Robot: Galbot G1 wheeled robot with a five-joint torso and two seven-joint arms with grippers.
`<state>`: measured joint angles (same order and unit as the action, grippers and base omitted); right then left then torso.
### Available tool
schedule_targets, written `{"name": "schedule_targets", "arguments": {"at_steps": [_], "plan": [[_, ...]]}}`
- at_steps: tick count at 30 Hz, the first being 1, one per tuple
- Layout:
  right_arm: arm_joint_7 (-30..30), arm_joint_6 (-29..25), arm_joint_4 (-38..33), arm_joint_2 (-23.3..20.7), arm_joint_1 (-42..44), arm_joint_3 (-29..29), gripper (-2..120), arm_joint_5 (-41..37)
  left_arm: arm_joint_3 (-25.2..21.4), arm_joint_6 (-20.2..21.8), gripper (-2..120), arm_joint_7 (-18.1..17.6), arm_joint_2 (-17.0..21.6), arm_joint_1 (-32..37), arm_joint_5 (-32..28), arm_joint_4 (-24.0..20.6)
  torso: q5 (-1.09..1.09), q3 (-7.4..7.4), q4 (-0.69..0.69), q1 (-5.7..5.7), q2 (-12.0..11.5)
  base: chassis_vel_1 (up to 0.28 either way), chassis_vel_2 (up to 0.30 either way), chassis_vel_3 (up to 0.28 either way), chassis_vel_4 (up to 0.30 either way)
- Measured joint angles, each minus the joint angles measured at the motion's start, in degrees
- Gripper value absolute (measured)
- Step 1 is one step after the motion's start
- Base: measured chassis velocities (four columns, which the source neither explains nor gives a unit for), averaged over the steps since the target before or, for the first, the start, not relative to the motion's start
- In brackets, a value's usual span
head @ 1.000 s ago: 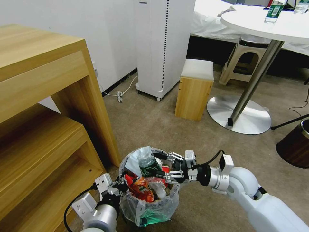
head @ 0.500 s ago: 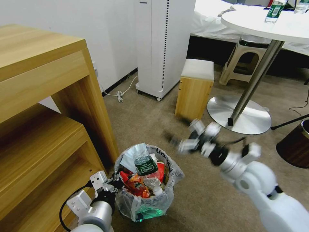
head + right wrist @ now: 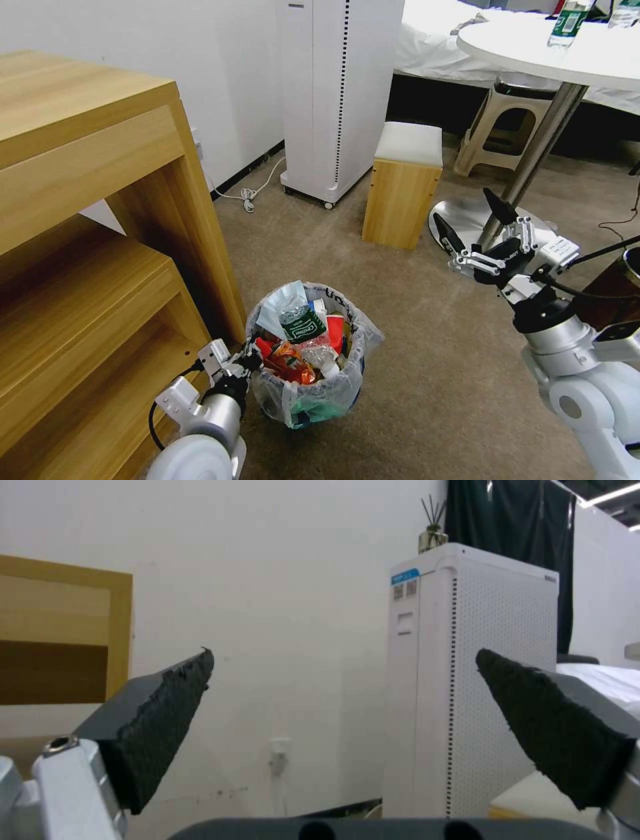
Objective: Pick up the trash bin and place the garbage on the floor into it.
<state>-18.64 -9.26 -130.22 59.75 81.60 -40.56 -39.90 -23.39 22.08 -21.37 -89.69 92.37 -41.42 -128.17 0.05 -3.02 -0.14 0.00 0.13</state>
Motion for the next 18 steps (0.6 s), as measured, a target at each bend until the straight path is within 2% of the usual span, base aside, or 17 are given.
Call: {"name": "schedule_targets", "arguments": {"at_steps": [8,18], "plan": [[-0.7,0.0,-0.1,1.0,0.6,0.6,100,1.0,-0.1,-1.7,3,2.1,-0.4,-2.0,1.6,6.6,-0.01,0.0,0.0,0.0,0.0,0.0,0.0,0.0,0.0],[-2.1,0.1,-0.1,1.8,1.6,0.6,100,1.8,-0.3,-2.4,3,3.4,-0.5,-3.2,1.3,10.3,-0.01,0.0,0.0,0.0,0.0,0.0,0.0,0.0,0.0]]}}
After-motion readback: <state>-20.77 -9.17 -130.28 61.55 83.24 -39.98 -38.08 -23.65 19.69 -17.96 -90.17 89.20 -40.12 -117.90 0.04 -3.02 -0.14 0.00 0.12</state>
